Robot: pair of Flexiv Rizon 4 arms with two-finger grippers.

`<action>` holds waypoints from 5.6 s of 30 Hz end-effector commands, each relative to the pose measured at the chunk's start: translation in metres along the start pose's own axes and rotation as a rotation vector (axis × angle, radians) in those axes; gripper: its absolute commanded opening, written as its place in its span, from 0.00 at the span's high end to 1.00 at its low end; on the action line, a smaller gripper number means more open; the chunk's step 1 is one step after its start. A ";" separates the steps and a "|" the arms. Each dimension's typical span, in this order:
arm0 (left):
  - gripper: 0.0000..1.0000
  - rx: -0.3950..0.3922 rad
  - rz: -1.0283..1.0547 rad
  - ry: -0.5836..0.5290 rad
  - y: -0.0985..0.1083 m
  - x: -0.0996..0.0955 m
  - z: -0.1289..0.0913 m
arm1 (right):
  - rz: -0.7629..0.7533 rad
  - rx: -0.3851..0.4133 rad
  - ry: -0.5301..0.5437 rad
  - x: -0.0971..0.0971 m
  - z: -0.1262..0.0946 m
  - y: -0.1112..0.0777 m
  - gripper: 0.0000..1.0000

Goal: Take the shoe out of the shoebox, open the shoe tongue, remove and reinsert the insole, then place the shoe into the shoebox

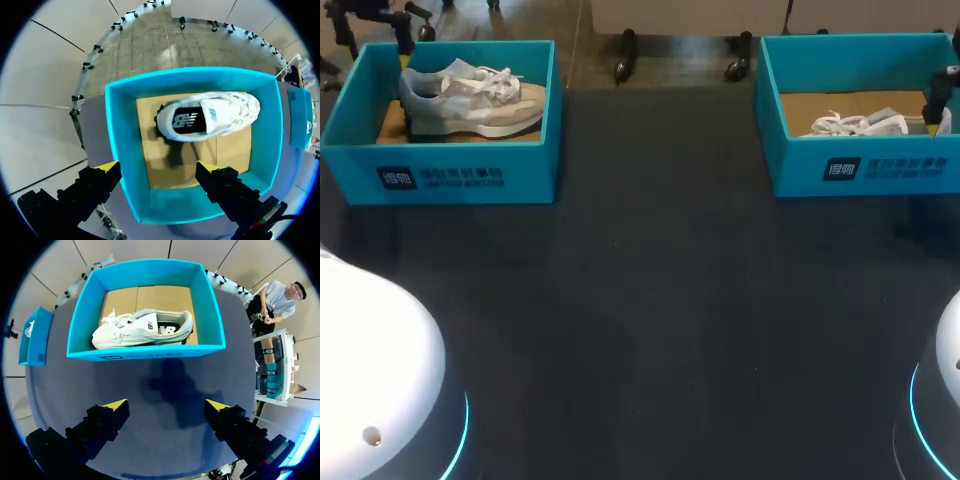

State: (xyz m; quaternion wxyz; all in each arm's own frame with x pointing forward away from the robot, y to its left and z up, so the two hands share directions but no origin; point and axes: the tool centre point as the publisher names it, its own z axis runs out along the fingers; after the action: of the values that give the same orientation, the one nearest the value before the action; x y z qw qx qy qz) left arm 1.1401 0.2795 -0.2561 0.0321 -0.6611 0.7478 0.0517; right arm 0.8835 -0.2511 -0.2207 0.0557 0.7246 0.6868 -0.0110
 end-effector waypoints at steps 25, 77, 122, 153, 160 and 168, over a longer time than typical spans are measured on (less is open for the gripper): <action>0.00 0.047 -0.062 -0.015 -0.046 0.008 0.055 | -0.001 -0.001 -0.001 0.000 0.000 0.000 0.00; 0.17 -0.062 -0.160 0.088 -0.051 0.016 0.129 | -0.001 -0.001 -0.001 0.000 0.000 0.000 0.00; 1.00 -0.044 -0.158 0.107 -0.046 -0.001 0.117 | -0.001 -0.001 -0.001 0.000 0.000 0.000 0.00; 1.00 0.075 -0.161 0.039 -0.002 -0.025 -0.036 | -0.001 -0.001 -0.001 0.000 0.000 0.000 0.00; 1.00 0.105 -0.059 0.145 0.029 -0.030 -0.079 | -0.001 -0.001 -0.001 0.000 0.000 0.000 0.00; 1.00 0.105 -0.059 0.145 0.029 -0.030 -0.079 | -0.001 -0.001 -0.001 0.000 0.000 0.000 0.00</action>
State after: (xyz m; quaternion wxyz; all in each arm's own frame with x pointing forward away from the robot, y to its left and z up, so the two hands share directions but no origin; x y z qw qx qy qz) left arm 1.1432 0.3049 -0.1778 -0.0149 -0.6825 0.7307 -0.0124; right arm 0.8835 -0.2510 -0.2206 0.0558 0.7245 0.6870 -0.0111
